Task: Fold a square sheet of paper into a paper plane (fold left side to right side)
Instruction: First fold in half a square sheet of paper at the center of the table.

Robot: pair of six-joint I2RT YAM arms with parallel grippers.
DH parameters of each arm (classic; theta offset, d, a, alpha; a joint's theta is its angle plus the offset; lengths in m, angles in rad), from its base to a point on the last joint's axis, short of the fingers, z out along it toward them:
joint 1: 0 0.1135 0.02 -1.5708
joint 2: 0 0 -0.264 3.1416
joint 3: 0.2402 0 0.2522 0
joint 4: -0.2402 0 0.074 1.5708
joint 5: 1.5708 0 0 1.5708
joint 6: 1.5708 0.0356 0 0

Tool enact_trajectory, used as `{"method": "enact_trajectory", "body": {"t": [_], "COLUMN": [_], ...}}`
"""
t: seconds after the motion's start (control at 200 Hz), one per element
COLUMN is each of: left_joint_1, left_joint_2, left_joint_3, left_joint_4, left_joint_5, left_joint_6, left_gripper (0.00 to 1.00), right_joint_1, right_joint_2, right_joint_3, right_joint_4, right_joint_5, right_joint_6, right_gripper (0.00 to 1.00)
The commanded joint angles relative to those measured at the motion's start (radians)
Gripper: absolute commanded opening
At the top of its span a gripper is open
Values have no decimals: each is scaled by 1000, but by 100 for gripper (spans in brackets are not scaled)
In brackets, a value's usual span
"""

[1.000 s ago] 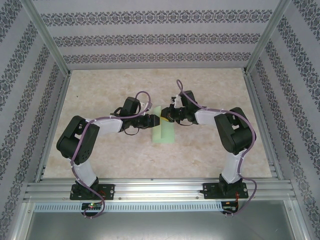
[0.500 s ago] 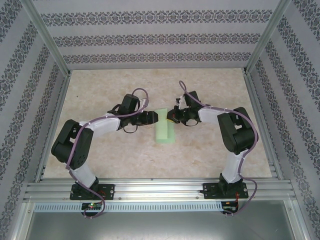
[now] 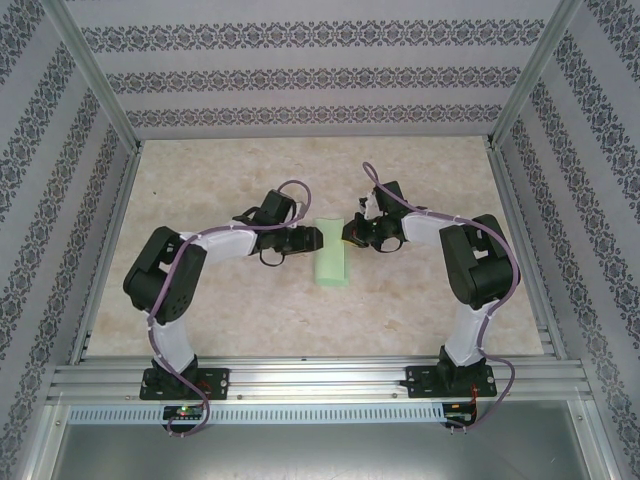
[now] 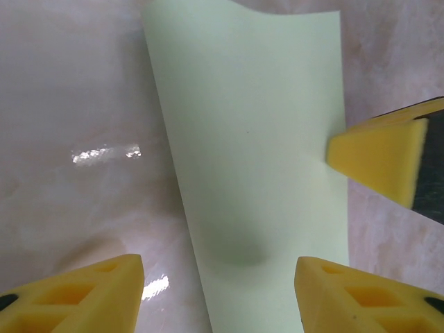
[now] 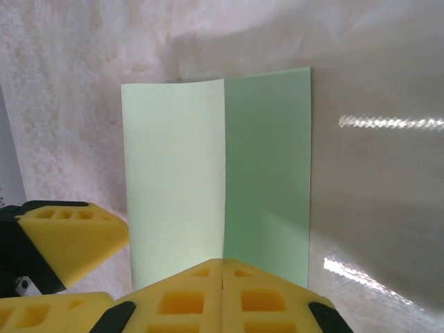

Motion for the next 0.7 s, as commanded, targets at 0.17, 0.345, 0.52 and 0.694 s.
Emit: {"method": "enact_trajectory", "body": {"t": [0.17, 0.345, 0.52, 0.694], "left_joint_1": [-33, -47, -56, -64], "left_joint_2": [60, 89, 104, 121], "left_joint_3": [79, 108, 129, 144], "left_joint_4": [-84, -126, -161, -163], "left_joint_5": [-44, -72, -100, -101], "left_joint_6": [-17, -10, -3, -10], "left_gripper": [55, 53, 53, 54], "right_joint_1": [-6, -14, -35, -52], "right_joint_2": [18, -2, -59, -87], "right_joint_3": [44, 55, 36, -2], "right_joint_4": [-16, -66, -128, -129], "right_joint_5": [30, 71, 140, 148], "right_joint_6": [-39, -75, -118, -124], "right_gripper": [13, 28, 37, 37]}}
